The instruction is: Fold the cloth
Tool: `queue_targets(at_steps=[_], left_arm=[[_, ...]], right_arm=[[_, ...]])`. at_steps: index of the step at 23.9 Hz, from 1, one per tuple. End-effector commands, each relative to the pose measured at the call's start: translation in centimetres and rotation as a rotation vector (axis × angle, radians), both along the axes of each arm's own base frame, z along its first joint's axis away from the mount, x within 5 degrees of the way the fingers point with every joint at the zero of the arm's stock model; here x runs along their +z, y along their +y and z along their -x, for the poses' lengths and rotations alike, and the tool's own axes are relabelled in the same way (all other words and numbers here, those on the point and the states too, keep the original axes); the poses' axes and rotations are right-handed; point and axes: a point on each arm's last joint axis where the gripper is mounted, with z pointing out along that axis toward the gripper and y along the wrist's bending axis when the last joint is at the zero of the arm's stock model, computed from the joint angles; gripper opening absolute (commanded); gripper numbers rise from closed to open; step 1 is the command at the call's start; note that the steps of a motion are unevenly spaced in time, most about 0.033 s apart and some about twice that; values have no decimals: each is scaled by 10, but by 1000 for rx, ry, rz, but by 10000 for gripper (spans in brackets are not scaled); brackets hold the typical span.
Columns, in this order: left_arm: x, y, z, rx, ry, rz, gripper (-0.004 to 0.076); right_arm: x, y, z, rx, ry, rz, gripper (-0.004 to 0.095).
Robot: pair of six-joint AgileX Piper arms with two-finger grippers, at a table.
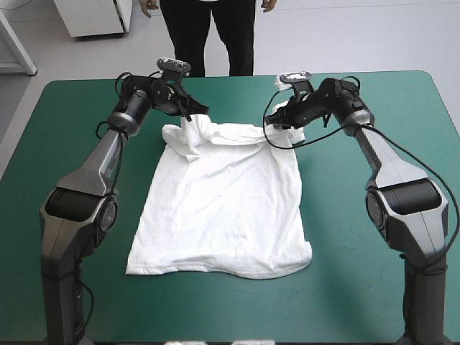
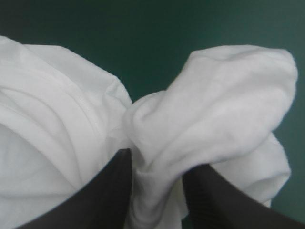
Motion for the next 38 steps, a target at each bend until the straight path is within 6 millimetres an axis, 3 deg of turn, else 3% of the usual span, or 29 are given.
queue_targets(at_steps=[1,3,5,6,9,10,12,13,17,21,25,29,38], left_arm=[[48,15,10,-25,-87,95,362],[51,28,16,-20,-17,159,483],[61,40,24,-31,20,184,538],[79,50,38,-33,37,184,540],[113,55,68,-50,23,148,540],[131,56,89,-63,16,143,540],[152,57,125,-92,46,130,540],[158,58,138,-96,52,120,540],[173,65,221,-56,29,54,540],[151,62,280,-74,81,-4,540],[105,64,311,-17,222,0,540],[40,69,319,30,420,-63,540],[-25,69,304,93,447,-99,540]], right_arm=[[62,-25,6,-29,-130,-71,588],[76,-39,9,-34,-125,-105,621],[90,-51,15,-18,-133,-146,621],[107,-64,25,-4,-137,-177,621],[131,-80,46,2,-122,-175,621],[149,-84,63,0,-146,-175,621],[165,-86,89,0,-160,-164,621],[170,-86,99,-1,-166,-160,621],[175,-84,159,-10,-153,-65,621],[173,-68,204,4,-153,-11,621],[161,-51,240,18,-87,128,603],[139,-47,255,7,27,286,599],[131,-46,254,-4,46,284,598]])
